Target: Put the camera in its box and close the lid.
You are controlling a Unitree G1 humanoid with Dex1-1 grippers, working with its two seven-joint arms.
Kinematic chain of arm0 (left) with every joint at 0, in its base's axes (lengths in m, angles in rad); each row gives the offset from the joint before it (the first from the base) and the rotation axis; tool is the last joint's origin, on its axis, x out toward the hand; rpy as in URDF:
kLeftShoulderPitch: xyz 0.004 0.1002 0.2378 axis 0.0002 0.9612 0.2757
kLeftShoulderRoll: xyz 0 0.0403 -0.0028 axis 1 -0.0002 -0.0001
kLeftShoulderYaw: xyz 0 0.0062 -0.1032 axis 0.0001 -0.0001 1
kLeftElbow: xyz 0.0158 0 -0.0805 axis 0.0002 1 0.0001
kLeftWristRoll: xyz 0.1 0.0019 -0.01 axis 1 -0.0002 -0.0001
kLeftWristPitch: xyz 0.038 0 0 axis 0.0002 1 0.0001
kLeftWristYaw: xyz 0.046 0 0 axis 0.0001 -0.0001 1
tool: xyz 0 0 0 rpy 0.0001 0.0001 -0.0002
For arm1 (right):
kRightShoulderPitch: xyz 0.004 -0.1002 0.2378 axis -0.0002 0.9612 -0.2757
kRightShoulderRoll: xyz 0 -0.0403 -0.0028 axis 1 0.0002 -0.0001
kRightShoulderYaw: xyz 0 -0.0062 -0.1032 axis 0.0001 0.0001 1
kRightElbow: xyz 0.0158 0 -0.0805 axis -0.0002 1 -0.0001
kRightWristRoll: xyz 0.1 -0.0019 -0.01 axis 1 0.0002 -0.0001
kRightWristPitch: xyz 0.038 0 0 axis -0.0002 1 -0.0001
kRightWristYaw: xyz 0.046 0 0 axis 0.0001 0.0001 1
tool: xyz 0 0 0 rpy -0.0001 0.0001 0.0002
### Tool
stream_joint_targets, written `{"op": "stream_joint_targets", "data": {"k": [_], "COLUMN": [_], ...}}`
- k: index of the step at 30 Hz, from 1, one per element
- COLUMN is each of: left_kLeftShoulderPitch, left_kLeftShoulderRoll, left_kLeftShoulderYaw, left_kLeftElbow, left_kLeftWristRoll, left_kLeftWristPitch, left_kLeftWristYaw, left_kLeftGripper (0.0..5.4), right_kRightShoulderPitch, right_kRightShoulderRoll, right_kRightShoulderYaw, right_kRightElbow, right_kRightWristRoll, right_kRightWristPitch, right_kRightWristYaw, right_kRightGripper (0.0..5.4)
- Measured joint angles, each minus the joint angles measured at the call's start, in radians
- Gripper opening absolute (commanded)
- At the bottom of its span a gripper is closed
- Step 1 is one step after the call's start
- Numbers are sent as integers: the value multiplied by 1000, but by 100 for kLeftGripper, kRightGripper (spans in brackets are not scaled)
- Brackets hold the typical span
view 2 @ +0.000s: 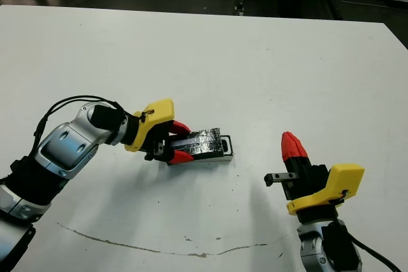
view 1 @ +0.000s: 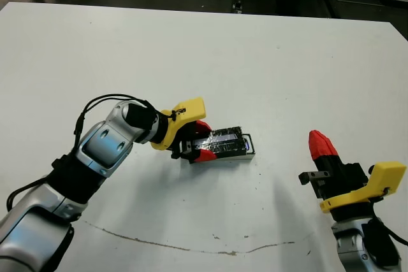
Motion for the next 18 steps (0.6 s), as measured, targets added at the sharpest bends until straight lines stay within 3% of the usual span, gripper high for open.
{"op": "stream_joint_targets", "data": {"k": [18], "left_kLeftShoulderPitch": [-41], "left_kLeftShoulderRoll": [-84], "left_kLeftShoulderYaw": [-47], "left_kLeftElbow": [89], "left_kLeftWristRoll": [79], "left_kLeftWristPitch": [-103], "left_kLeftWristYaw": [7], "left_kLeftGripper": [316], "right_kRightShoulderPitch": [5], "right_kRightShoulderRoll": [0], "right_kRightShoulderYaw": [-8], "right_kRightElbow": [2], "right_kRightWristRoll": [0], "right_kRightWristPitch": [-2], "right_kRightWristYaw": [10], "right_kRightGripper": [0]}}
